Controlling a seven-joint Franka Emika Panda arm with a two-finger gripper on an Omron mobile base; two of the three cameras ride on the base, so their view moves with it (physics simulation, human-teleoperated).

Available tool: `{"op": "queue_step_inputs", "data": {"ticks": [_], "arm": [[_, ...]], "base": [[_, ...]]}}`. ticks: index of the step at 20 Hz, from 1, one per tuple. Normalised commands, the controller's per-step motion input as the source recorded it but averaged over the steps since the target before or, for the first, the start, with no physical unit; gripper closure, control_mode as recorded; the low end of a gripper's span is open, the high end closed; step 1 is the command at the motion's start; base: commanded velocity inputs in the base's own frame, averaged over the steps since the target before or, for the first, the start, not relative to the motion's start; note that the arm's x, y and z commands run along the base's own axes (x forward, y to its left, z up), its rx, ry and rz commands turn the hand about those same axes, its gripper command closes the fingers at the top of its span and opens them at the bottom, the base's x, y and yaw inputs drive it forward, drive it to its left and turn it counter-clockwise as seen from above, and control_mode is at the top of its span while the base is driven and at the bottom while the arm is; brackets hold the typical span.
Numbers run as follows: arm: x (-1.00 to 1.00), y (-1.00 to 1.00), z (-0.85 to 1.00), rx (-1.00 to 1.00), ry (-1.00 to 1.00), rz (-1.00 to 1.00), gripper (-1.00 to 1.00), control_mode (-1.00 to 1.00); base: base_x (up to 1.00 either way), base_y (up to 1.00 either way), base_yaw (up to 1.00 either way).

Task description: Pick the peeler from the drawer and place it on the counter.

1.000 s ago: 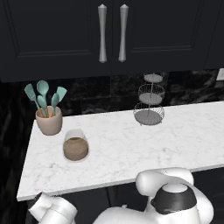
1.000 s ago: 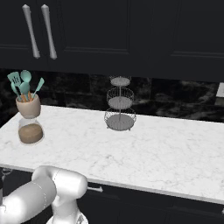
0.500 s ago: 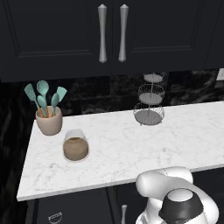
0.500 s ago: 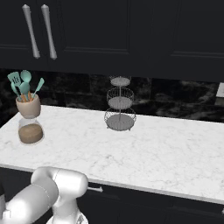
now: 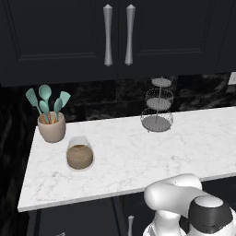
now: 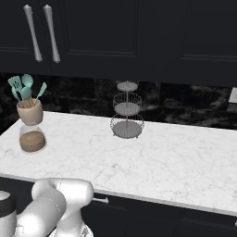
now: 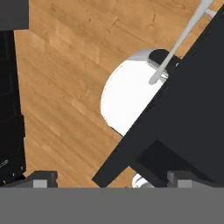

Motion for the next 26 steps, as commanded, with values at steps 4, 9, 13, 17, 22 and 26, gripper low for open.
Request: {"op": "queue_step_inputs", "data": {"ticks": [4,9,13,17,22,26], "arm": [[0.71,0.00,0.97,0.05,-0.03,-0.19,-1.00,-1.00],[1.00,-0.15,0.11,0.00,0.00,-0.31,-1.00,-1.00],[0.86,-0.40,-0.46,-0.01,0.00,-0.44,-1.00,-1.00],[0.32,0.23,-0.43,0.02,-0.08,-0.20,-1.00,-1.00],[0.05,0.90,-0.32,0.00,-0.25,-0.26,-1.00,-1.00],[0.26,0.61,-0.40,-0.02,-0.17,-0.26,-1.00,-1.00]], "base": [[0.00,0.00,0.00],[0.00,0.00,0.00],[0.00,0.00,0.00],[0.00,0.00,0.00],[0.00,0.00,0.00],[0.00,0.00,0.00]]}}
